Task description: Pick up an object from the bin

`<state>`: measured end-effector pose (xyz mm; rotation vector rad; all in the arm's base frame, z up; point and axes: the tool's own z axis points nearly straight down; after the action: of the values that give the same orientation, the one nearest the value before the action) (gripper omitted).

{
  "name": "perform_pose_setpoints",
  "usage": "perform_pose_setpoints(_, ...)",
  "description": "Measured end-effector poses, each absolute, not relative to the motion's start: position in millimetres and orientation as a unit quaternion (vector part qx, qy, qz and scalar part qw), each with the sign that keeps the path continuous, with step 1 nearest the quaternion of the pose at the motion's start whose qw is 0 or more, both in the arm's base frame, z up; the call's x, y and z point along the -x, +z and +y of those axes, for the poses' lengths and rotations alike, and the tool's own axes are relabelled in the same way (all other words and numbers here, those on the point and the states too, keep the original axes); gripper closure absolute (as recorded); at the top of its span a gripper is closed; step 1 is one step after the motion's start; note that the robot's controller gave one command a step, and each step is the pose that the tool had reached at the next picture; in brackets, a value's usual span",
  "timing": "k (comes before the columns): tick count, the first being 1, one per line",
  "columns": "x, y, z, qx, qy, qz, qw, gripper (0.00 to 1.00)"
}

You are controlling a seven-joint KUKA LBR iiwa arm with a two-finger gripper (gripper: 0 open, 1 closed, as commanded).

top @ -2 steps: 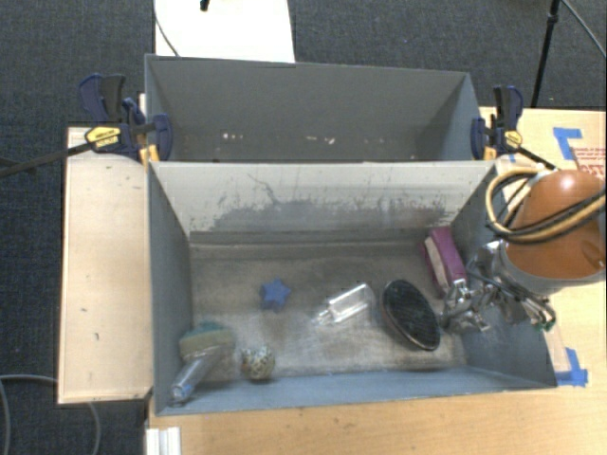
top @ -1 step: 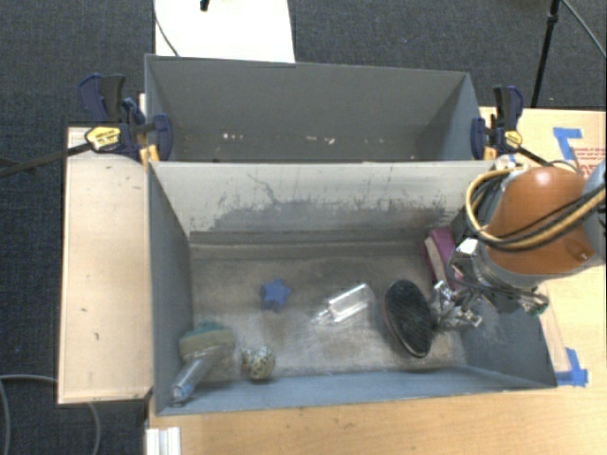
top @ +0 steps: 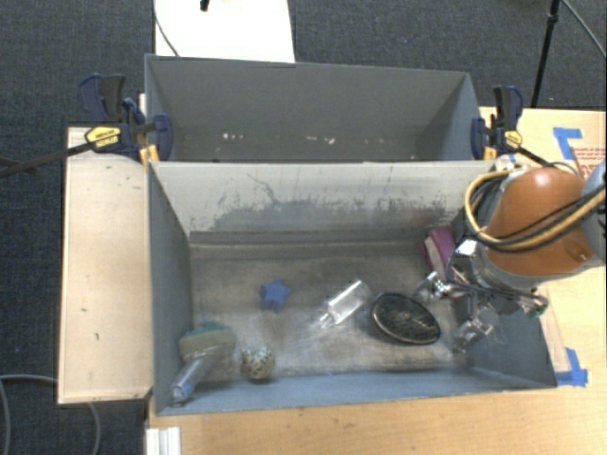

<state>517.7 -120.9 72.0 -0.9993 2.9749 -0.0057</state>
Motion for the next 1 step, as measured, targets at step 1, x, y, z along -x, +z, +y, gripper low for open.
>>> perform_pose_setpoints(1, -530.5, 74.9, -48.8, 0.346, 0.000, 0.938, 0.005, 0.00)
